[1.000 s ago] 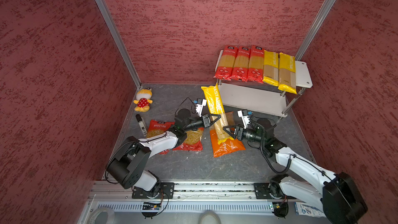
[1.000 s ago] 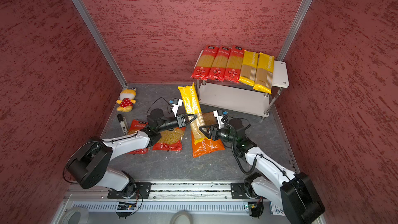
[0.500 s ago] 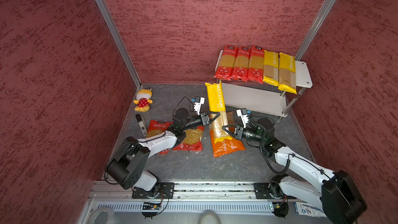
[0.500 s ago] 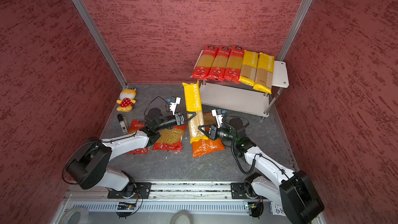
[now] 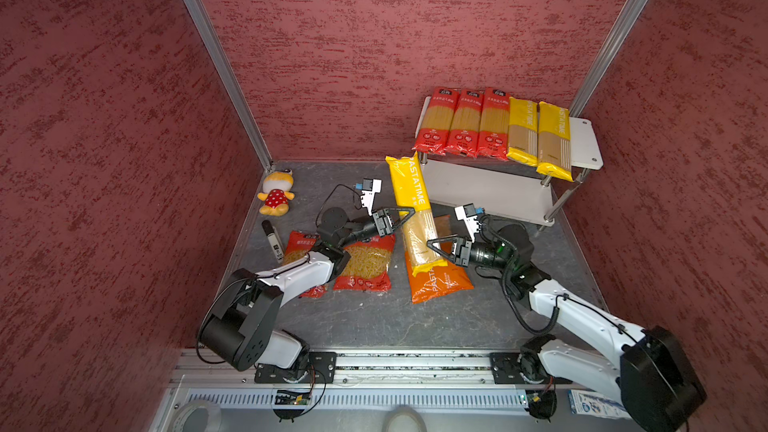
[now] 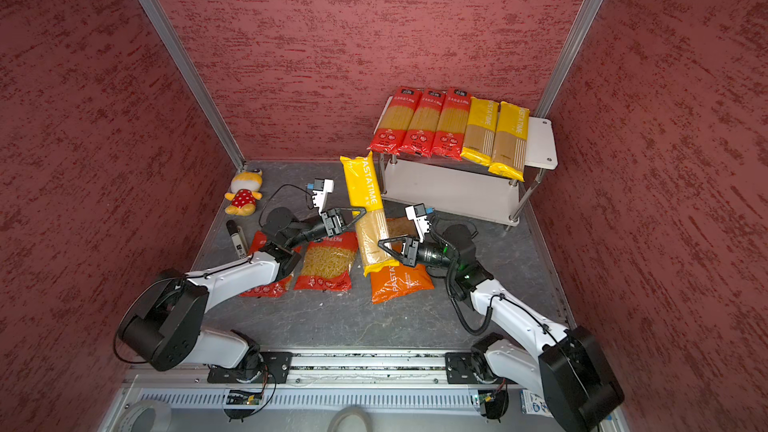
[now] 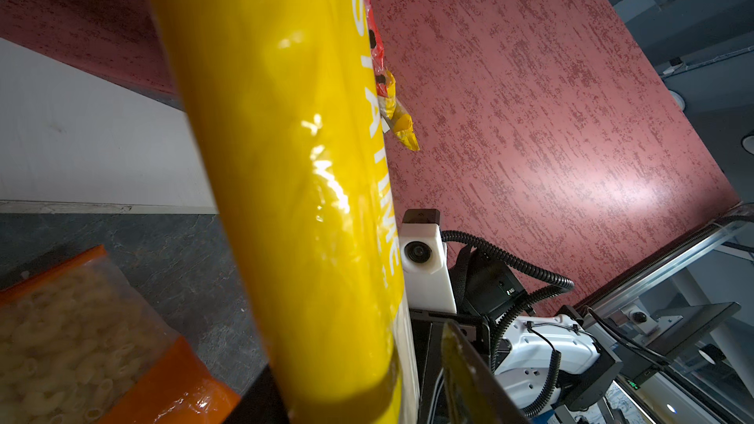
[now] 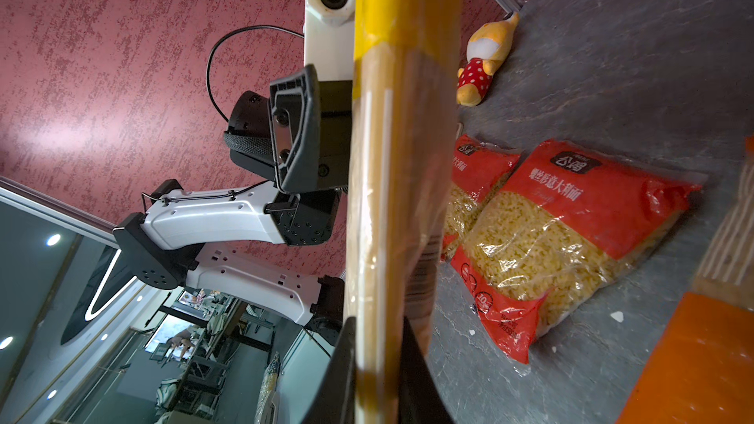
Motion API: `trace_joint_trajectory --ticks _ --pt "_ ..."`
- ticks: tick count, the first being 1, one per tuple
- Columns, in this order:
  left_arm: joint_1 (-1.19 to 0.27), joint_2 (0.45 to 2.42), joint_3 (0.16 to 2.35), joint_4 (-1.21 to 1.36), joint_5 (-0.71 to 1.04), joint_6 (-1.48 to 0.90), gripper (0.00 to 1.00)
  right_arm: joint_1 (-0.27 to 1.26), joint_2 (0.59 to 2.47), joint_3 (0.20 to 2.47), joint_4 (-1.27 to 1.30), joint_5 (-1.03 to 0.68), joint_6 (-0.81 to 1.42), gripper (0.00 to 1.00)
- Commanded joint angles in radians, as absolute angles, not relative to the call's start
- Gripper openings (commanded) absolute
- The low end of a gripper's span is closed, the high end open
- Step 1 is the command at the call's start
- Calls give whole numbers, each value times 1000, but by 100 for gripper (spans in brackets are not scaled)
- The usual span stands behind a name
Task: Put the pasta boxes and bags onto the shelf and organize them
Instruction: 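Lift the yellow bag higher with both grippers, holding it upright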
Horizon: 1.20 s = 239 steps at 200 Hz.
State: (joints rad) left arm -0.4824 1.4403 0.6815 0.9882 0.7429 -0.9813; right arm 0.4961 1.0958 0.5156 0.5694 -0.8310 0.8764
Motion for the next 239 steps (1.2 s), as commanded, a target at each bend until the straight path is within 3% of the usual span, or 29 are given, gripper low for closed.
trace_joint_trajectory --ticks 1,55,86,116,142,168,204,239 --pt "-482 1432 695 1079 767 -982 48 505 1089 556 729 -873 892 0" --pt "-492 1442 713 1086 755 -986 22 508 1092 534 728 -853 891 0" --pt "-495 1423 713 1081 711 -986 12 507 1082 509 708 -786 876 20" --pt "-502 1391 710 1060 645 -971 0 507 1064 450 728 -680 879 33" --pt "-513 1368 710 1058 592 -964 0 512 1068 418 768 -670 903 46" --pt "-527 1352 703 1094 530 -966 0 522 1079 393 775 -658 895 54" --pt "-564 1316 695 1103 416 -921 0 539 1104 373 849 -640 929 55" --pt "-590 1322 716 1124 410 -927 0 551 1114 394 884 -592 938 52"
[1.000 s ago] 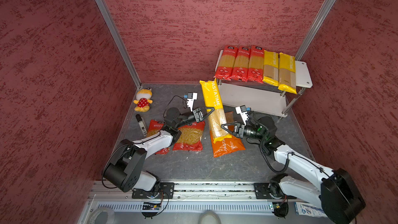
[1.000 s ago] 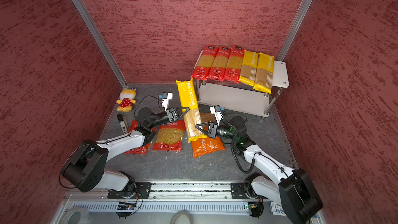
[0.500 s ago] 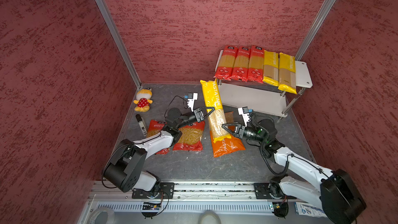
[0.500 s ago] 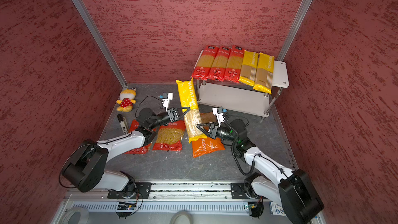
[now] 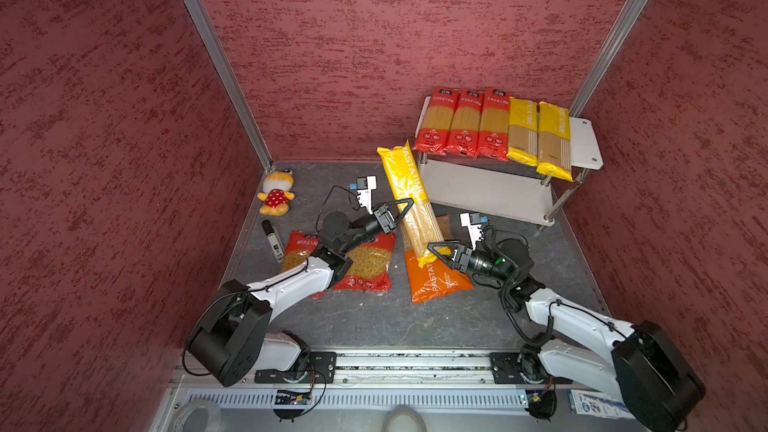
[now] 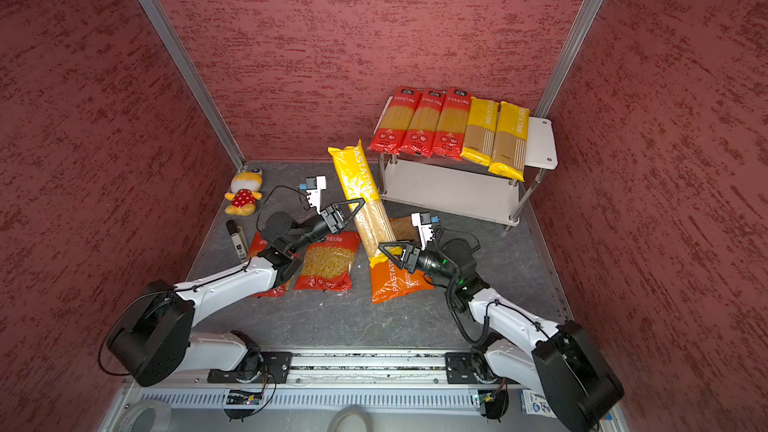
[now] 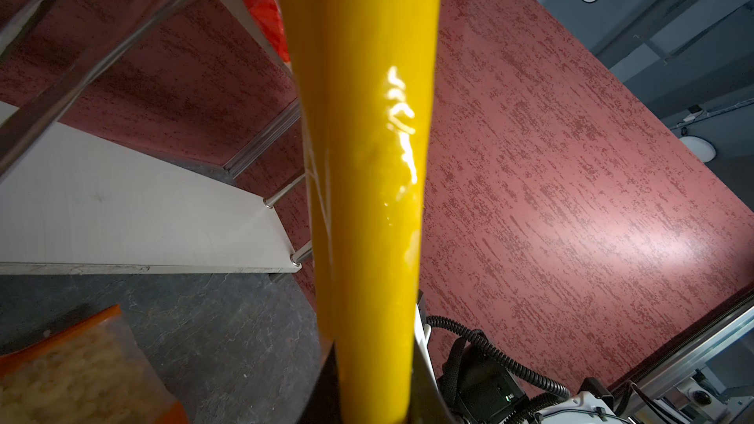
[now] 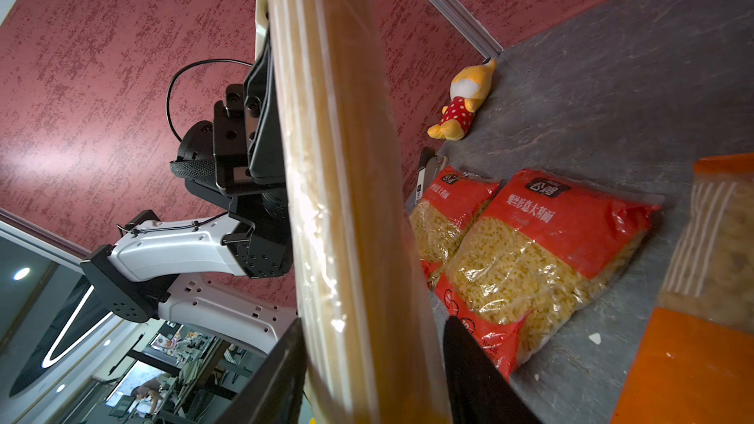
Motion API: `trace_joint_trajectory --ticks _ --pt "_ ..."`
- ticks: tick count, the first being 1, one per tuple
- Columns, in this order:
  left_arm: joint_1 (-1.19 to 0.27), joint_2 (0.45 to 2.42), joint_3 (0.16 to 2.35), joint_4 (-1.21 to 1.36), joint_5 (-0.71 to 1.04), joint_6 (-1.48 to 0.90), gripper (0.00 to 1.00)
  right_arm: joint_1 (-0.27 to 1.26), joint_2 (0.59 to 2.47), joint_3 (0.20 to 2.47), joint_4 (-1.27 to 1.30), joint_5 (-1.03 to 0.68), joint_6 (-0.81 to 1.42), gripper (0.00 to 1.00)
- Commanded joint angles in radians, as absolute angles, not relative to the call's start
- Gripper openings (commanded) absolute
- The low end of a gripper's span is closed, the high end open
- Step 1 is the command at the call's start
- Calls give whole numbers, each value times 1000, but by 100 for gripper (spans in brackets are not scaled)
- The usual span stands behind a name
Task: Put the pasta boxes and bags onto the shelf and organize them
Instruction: 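Lift the yellow bag higher with both grippers, holding it upright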
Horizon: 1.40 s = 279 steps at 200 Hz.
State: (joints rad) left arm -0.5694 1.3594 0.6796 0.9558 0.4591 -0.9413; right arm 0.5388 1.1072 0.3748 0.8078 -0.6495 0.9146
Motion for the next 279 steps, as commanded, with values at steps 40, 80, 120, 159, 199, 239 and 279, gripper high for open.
trace_joint_trajectory --ticks 40,80,120,159,199,239,279 --pt "-606 1312 716 1109 391 -904 0 555 1113 407 920 -561 966 47" --pt "-620 1307 713 1098 359 -889 0 566 1087 405 923 -520 970 41" --pt "-629 1314 718 1096 359 -891 0 578 1076 408 920 -499 972 28" --pt "-630 1300 715 1087 356 -886 0 580 1056 418 928 -487 973 11" --pt "-622 1258 723 1036 362 -870 20 579 1030 463 941 -473 962 0" --pt "-598 1217 741 990 383 -869 48 578 1007 592 852 -475 897 0" --pt "-591 1178 744 950 388 -848 60 561 1000 782 675 -502 810 0"
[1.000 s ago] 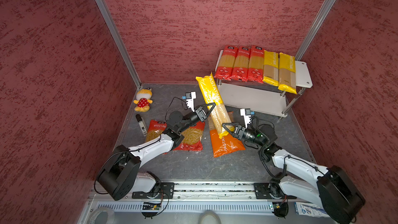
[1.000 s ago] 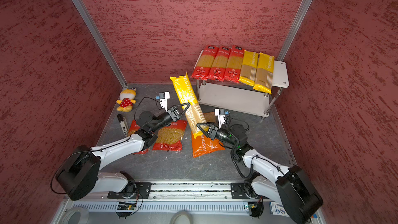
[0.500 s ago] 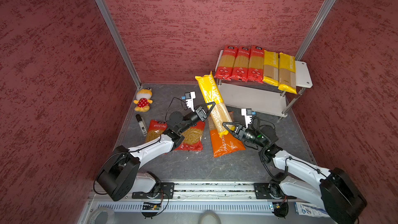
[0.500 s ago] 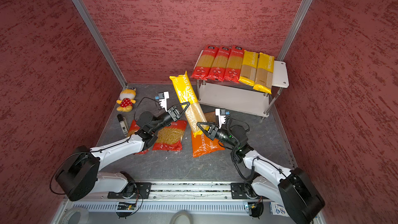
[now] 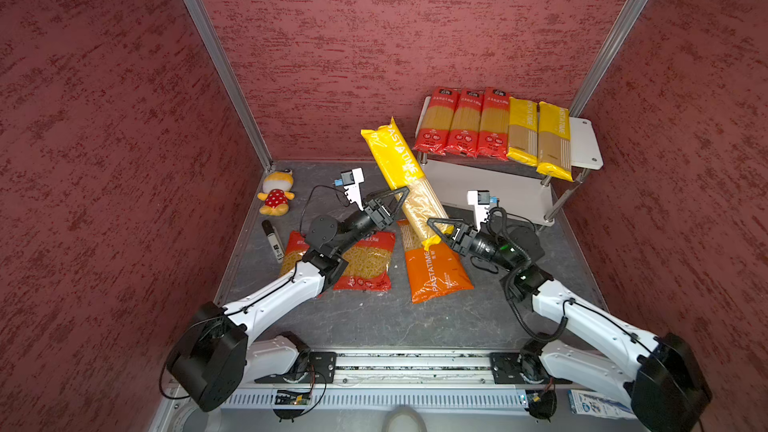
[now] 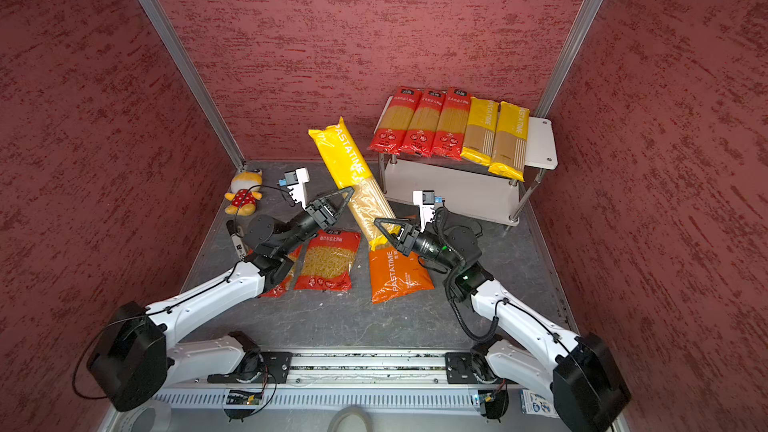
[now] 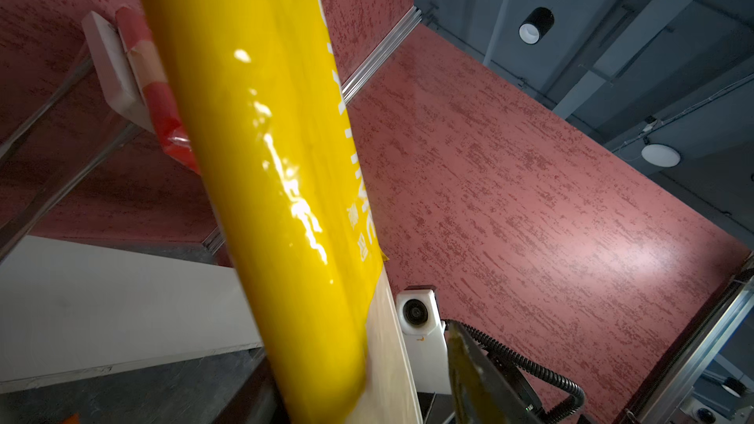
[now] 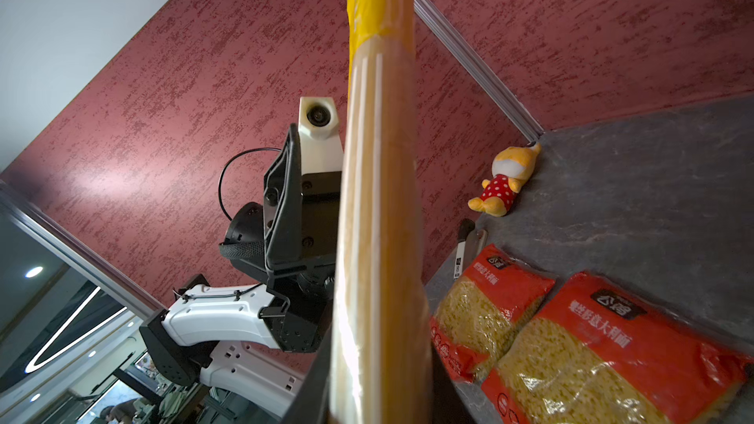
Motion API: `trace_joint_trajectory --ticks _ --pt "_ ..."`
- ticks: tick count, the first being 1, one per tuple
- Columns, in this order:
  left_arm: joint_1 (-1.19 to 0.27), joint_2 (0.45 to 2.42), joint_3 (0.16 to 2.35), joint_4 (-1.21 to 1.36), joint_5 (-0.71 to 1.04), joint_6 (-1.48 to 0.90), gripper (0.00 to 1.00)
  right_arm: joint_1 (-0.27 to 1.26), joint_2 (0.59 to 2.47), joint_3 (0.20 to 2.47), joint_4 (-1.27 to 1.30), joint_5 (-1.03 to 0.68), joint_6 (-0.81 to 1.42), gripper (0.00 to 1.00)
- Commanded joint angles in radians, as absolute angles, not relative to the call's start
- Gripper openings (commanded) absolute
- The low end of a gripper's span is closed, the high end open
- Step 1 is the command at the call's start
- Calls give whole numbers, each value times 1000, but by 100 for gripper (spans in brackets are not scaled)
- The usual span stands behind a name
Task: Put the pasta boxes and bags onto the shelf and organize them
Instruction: 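Carry the yellow bag to the top shelf with the right gripper while the left releases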
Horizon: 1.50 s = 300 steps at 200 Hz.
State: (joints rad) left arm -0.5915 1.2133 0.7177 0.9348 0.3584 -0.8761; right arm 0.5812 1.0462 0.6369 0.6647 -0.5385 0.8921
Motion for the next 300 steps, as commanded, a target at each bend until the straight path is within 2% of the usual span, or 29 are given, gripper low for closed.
trace_joint_trajectory --ticks 1,25,62,106,137,164,176,190,229,253,279,300 --pt "-591 1176 744 950 388 -849 61 561 999 787 670 -502 809 0" --pt "-584 1159 735 943 390 -846 65 514 993 881 586 -521 790 0" --pt "-574 1143 716 923 380 -841 66 376 987 1017 442 -589 804 0" --pt "-572 1163 690 910 382 -844 66 54 983 1175 274 -722 876 0" --pt "-569 1241 665 941 390 -891 66 -187 1050 1355 129 -784 909 0" --pt "-564 1276 647 965 400 -920 66 -423 1094 1387 114 -879 1048 0" --pt "-564 1279 644 957 399 -919 66 -491 1109 1401 49 -897 1043 0" --pt "-564 1285 649 951 405 -922 65 -523 1125 1417 0 -884 1018 0" --pt "-566 1293 660 925 429 -941 65 -683 1176 1434 60 -901 1132 0" --pt "-564 1296 661 911 436 -937 65 -720 1210 1455 4 -903 1118 0" --pt "-567 1318 670 922 443 -936 66 -760 1210 1459 -123 -831 1046 0" --pt "-574 1359 682 949 451 -956 66 -760 1226 1430 -112 -883 1066 0"
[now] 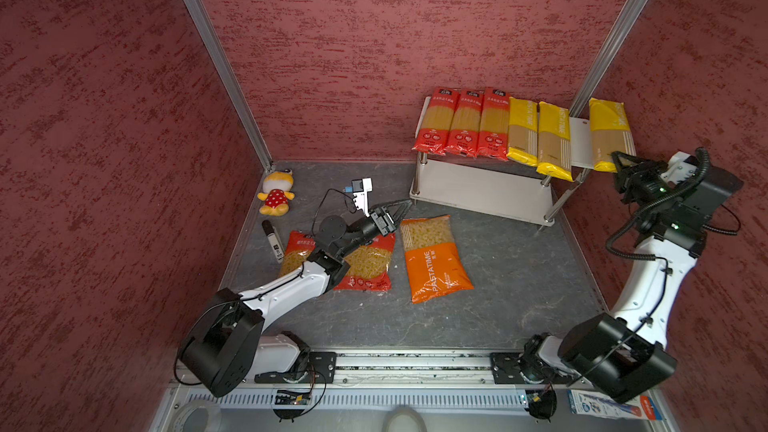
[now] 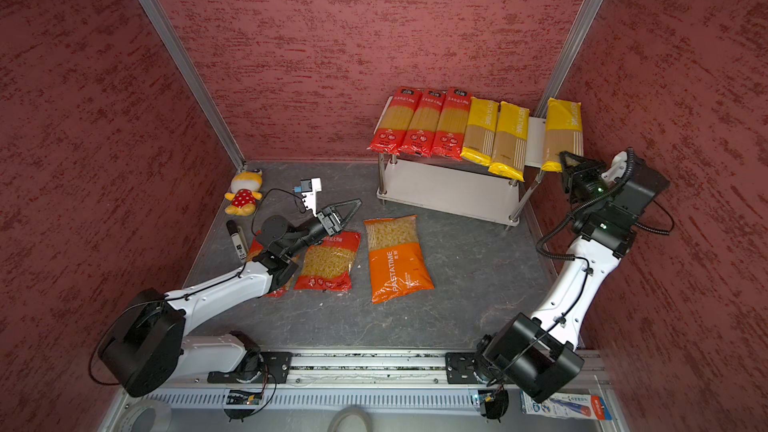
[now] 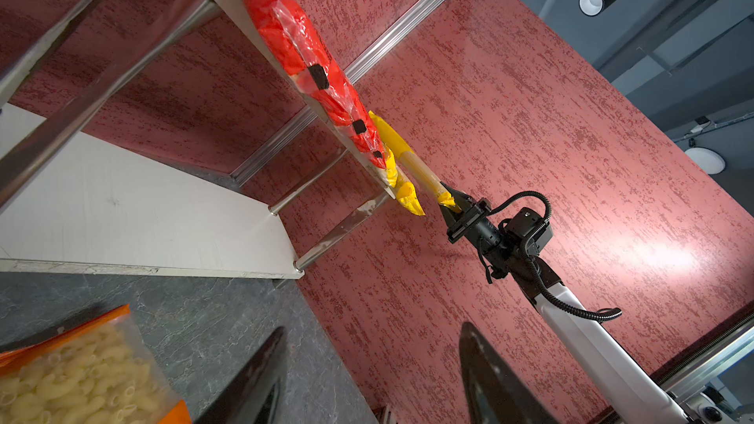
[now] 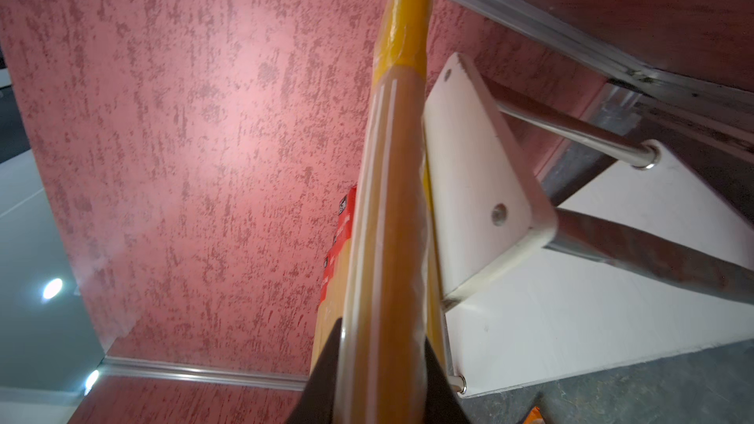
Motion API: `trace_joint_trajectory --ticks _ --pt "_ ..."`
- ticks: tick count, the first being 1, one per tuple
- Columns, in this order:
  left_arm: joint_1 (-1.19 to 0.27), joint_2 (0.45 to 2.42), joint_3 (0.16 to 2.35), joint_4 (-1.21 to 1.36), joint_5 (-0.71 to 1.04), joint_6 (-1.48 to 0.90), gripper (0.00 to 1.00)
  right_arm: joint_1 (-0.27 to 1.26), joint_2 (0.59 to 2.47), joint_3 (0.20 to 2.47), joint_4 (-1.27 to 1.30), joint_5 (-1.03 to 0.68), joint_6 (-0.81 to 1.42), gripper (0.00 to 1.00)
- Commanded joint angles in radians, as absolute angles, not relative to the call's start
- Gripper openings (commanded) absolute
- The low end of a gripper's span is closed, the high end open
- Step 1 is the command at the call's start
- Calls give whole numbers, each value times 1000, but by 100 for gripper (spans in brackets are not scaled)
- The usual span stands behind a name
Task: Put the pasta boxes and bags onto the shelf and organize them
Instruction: 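Carry the yellow bag to the top shelf with the right gripper while the left releases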
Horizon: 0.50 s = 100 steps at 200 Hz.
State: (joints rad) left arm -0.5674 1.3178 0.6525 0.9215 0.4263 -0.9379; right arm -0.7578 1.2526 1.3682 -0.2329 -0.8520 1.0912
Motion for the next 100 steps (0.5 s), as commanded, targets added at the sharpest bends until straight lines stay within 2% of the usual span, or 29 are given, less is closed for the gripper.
trace_joint_trajectory --ticks 1,100 --pt "-574 1361 682 950 451 -956 66 -760 1225 1426 -111 -885 1067 0" --pt "-607 1488 742 1029 466 -1018 65 -673 1260 1330 -193 -978 899 0"
